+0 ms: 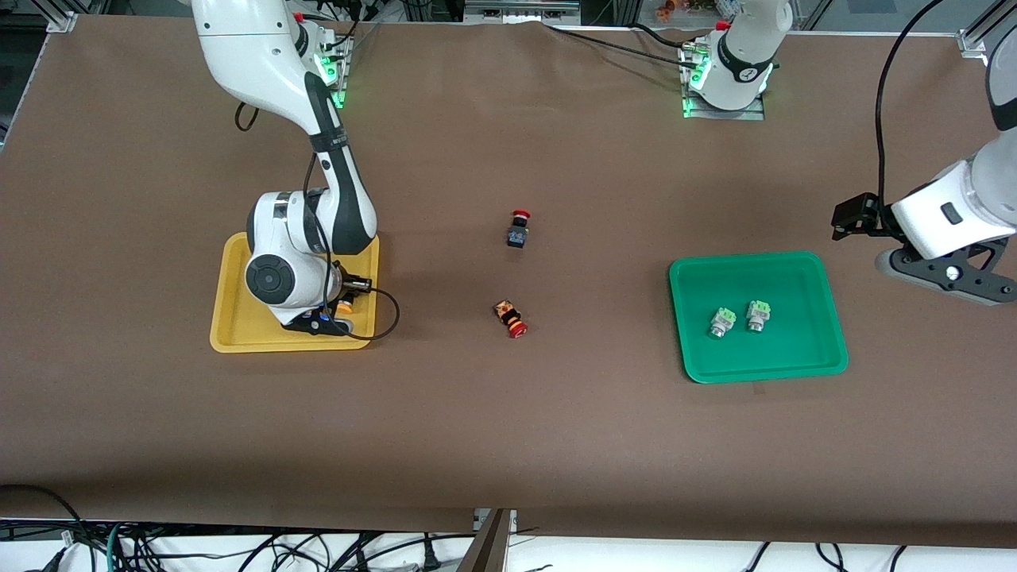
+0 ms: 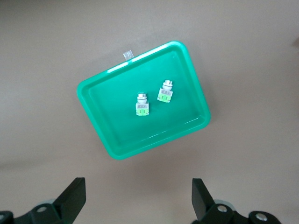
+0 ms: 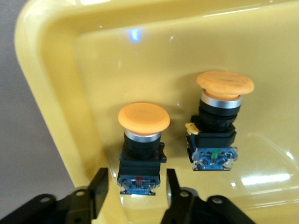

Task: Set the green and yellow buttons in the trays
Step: 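Lower the yellow button into the yellow tray with the right gripper and release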

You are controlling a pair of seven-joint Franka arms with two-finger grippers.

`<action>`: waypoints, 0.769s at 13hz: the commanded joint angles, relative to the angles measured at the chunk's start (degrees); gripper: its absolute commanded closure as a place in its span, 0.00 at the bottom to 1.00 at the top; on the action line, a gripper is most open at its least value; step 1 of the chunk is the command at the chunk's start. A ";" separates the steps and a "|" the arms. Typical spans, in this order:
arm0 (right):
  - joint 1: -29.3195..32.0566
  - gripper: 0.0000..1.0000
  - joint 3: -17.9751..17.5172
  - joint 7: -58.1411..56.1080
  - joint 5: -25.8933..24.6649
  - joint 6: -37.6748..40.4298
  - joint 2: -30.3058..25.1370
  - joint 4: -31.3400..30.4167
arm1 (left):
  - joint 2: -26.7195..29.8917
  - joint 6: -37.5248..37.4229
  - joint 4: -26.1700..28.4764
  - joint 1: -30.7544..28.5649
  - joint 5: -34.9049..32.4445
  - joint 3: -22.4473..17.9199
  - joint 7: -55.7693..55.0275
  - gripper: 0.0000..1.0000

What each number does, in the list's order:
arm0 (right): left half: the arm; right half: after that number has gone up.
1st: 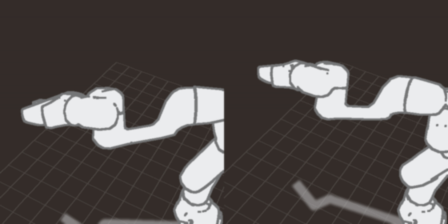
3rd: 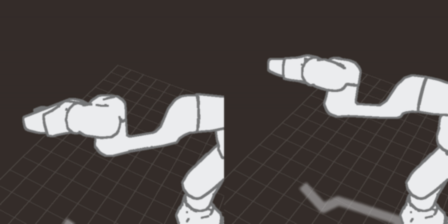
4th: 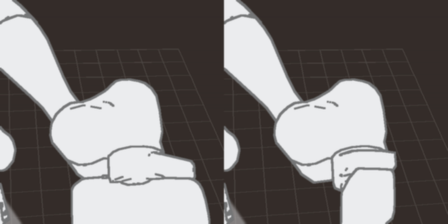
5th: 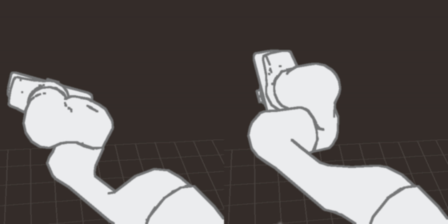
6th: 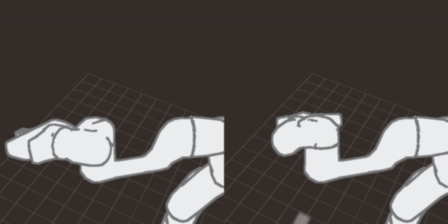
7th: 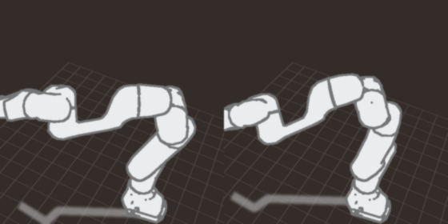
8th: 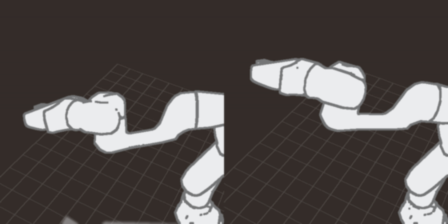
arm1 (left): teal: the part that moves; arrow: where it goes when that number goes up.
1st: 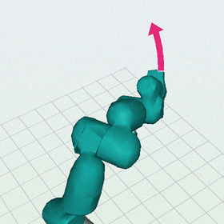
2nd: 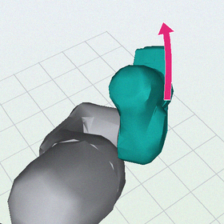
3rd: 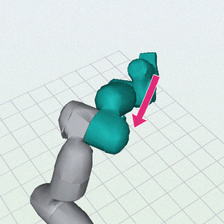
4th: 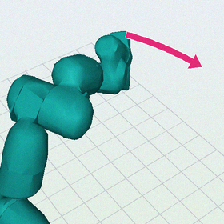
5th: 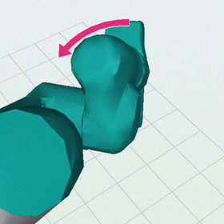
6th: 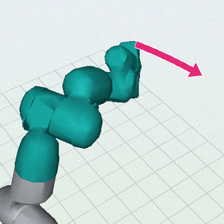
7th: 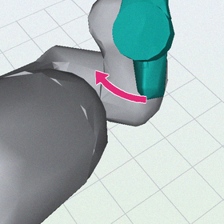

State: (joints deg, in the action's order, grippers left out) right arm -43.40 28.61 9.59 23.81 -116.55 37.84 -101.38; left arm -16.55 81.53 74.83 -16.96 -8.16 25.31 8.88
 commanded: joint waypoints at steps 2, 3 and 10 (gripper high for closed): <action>-0.63 0.05 -0.13 1.65 -0.25 3.51 -5.31 0.92 | 12.56 9.14 13.37 12.64 8.07 -20.45 -4.03 0.00; -0.72 0.03 -0.13 2.36 -0.43 3.61 -6.28 1.53 | 15.90 10.74 17.76 14.57 8.08 -22.39 -4.13 0.00; -0.98 0.01 0.22 2.98 -8.32 12.38 -21.55 1.80 | 15.58 10.05 18.42 15.29 7.90 -24.60 -3.95 0.00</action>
State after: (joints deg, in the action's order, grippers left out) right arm -44.05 28.72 11.42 18.76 -107.59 22.33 -98.20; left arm -1.43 91.05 93.07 -2.41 -1.32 0.94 5.72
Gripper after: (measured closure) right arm 0.004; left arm 0.000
